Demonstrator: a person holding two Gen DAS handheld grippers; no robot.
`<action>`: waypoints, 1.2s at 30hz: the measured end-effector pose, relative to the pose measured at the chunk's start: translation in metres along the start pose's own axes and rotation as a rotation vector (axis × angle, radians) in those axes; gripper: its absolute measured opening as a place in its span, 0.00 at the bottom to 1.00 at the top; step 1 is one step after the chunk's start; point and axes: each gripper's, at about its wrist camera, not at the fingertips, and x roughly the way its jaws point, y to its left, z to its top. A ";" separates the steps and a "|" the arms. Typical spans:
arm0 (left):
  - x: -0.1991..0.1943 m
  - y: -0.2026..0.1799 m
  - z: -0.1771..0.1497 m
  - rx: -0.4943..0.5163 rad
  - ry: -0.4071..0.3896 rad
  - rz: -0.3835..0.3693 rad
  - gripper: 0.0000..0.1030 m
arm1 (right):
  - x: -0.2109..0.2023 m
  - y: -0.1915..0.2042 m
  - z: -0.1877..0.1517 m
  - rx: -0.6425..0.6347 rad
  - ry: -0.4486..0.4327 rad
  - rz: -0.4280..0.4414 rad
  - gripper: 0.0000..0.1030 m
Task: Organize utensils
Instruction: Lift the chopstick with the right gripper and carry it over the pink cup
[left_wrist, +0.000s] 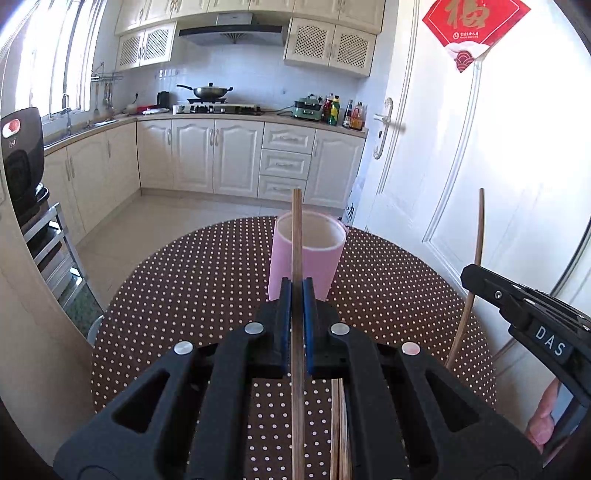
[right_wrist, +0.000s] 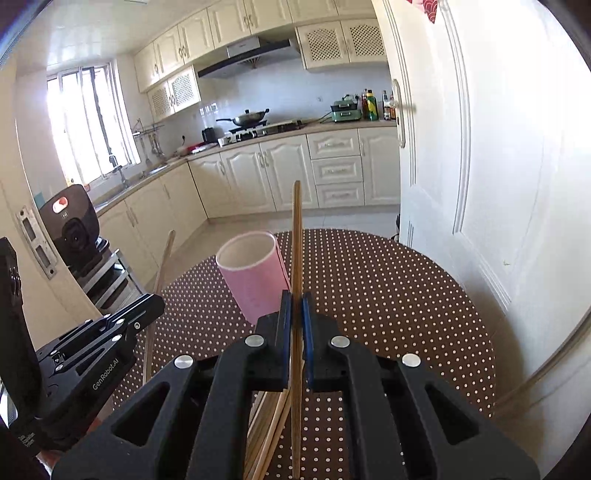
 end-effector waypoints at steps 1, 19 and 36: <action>-0.002 0.000 0.003 0.002 -0.011 0.008 0.06 | -0.002 0.000 0.002 0.000 -0.008 0.003 0.04; -0.028 0.002 0.054 -0.016 -0.176 0.024 0.06 | -0.008 0.012 0.039 -0.014 -0.115 0.021 0.04; -0.026 -0.011 0.101 -0.028 -0.324 0.033 0.06 | -0.013 0.019 0.087 -0.002 -0.239 0.035 0.04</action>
